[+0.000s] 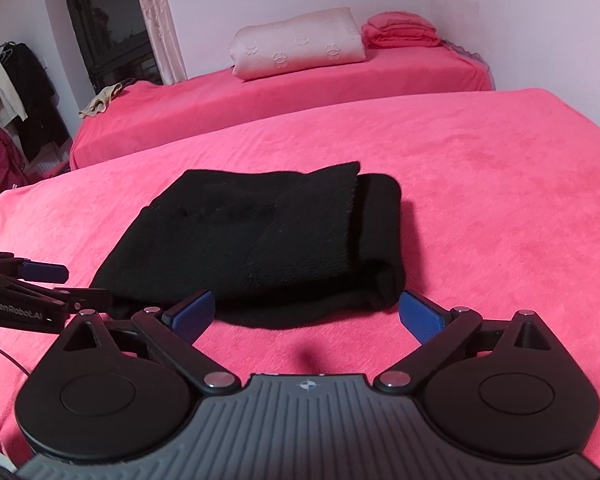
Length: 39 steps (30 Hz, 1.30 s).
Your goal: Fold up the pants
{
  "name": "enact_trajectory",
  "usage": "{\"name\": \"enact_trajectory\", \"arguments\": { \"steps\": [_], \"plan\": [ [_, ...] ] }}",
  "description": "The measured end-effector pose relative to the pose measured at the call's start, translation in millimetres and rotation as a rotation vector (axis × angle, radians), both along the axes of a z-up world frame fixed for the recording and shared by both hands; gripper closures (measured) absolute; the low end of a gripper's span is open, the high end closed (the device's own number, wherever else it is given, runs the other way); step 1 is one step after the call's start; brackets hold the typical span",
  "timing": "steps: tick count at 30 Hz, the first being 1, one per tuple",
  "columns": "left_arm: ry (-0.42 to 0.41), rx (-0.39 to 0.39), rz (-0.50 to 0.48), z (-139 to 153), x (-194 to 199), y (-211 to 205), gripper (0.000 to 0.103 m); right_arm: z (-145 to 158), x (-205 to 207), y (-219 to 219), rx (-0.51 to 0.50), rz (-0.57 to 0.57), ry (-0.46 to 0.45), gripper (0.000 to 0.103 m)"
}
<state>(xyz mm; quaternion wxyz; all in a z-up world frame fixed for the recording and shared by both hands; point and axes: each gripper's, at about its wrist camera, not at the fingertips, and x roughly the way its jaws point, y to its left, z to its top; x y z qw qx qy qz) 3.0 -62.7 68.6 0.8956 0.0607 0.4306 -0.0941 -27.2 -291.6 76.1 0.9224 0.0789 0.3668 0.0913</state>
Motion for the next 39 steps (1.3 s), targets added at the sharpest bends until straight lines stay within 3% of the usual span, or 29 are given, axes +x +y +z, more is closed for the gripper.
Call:
{"name": "enact_trajectory", "arguments": {
  "steps": [9, 39],
  "plan": [
    [0.056, -0.009, -0.004, -6, -4, -1, 0.0, 5, -5, 9, -0.011, 0.034, -0.005, 0.003],
    [0.055, 0.028, -0.062, -8, -8, -16, 0.0, 3, -8, 11, 0.004, 0.059, 0.009, 0.003]
  ]
}}
